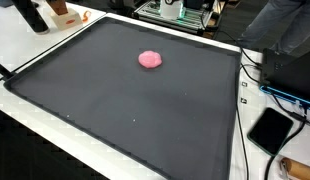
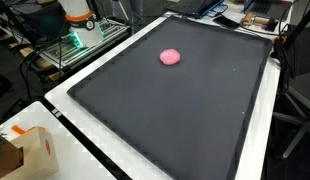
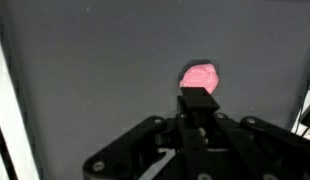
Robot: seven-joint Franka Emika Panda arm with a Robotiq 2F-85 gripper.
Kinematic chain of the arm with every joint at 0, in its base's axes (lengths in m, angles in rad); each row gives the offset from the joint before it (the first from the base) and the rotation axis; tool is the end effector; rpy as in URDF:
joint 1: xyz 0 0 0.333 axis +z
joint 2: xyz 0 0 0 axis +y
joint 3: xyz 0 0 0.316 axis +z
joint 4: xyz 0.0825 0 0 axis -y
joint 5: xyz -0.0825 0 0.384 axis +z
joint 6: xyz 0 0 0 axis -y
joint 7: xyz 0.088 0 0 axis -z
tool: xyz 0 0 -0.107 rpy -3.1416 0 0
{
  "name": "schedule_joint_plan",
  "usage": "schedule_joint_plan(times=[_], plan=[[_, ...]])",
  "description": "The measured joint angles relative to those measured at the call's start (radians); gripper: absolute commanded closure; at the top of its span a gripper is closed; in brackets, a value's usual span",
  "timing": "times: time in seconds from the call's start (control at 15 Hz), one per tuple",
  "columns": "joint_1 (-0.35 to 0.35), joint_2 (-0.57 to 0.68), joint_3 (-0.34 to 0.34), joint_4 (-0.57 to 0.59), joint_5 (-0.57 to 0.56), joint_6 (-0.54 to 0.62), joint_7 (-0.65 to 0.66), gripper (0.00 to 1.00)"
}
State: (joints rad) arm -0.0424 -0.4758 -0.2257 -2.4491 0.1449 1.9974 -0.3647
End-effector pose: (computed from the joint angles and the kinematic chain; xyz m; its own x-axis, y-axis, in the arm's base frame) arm 0.3932 -0.1031 0.4689 0.9949 0.0512 0.0864 0.0689 -0.9739 -0.2164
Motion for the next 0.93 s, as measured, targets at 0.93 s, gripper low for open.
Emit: schedule_joint_plan(times=[0.93], plan=[[0.03,0.347,-0.064,0.004,0.497,0.078,-0.524,0.97]])
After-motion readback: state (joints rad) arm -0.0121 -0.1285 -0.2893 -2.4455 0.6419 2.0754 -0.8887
